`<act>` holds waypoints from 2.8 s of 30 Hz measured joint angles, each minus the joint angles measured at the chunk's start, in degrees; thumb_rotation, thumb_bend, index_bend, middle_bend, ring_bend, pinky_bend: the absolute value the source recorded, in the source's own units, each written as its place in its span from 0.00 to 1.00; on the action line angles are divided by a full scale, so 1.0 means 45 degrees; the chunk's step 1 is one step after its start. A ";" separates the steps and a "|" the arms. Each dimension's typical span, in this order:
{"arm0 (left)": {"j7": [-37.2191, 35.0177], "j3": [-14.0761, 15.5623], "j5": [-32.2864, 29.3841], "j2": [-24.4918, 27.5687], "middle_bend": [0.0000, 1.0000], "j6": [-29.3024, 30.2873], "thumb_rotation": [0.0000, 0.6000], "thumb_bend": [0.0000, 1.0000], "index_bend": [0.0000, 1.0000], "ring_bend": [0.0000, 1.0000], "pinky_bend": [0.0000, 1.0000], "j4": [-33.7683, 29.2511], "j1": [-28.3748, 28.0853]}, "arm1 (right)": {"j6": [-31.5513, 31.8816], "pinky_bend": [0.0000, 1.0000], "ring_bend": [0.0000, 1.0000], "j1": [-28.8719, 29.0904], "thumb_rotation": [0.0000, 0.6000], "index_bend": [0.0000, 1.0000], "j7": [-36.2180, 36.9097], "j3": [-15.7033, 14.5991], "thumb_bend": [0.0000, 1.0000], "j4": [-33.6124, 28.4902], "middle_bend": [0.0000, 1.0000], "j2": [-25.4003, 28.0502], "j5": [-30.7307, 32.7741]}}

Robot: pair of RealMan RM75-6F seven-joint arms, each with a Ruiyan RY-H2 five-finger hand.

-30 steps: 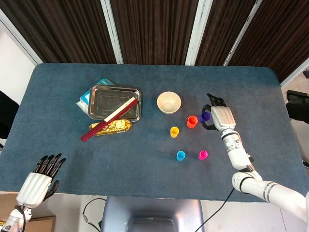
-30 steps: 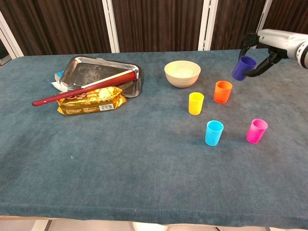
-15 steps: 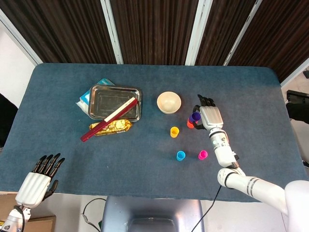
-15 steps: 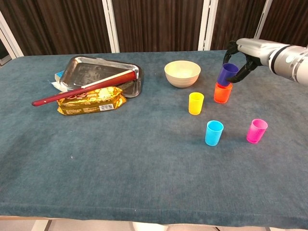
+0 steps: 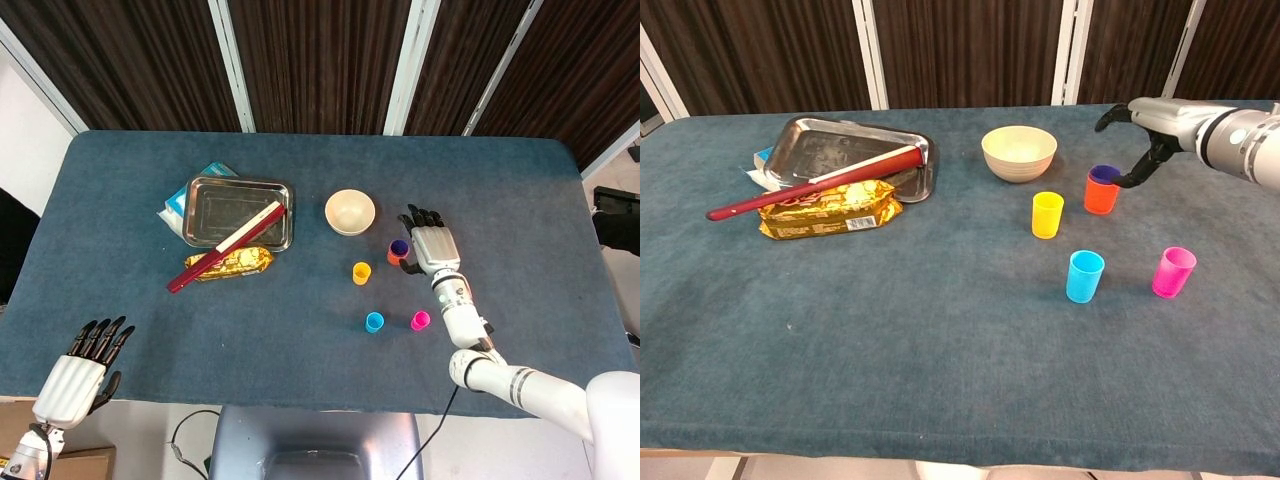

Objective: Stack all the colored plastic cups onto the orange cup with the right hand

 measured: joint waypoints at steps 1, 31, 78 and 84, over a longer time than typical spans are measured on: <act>-0.0013 -0.0005 -0.0007 0.0007 0.00 -0.0007 1.00 0.50 0.00 0.00 0.09 0.0000 -0.0005 | 0.0037 0.00 0.00 -0.0031 1.00 0.00 0.0054 -0.0017 0.45 -0.0194 0.00 0.0093 -0.0115; -0.0290 0.0150 0.0205 0.0176 0.00 0.0049 1.00 0.50 0.00 0.00 0.09 -0.0053 -0.0003 | 0.0306 0.00 0.00 0.1219 1.00 0.41 -0.2067 -0.0903 0.45 -0.1099 0.00 -0.1173 0.0912; -0.0229 0.0140 0.0201 0.0135 0.00 -0.0026 1.00 0.51 0.00 0.00 0.09 -0.0071 -0.0009 | 0.1340 0.00 0.00 0.0552 1.00 0.57 -0.1382 -0.0004 0.49 -0.0913 0.00 0.0169 0.1364; -0.0235 0.0123 0.0175 0.0132 0.00 -0.0054 1.00 0.50 0.00 0.00 0.09 -0.0059 -0.0032 | 0.1148 0.00 0.00 0.0581 1.00 0.53 -0.1471 -0.0157 0.49 -0.0560 0.00 -0.0046 0.1438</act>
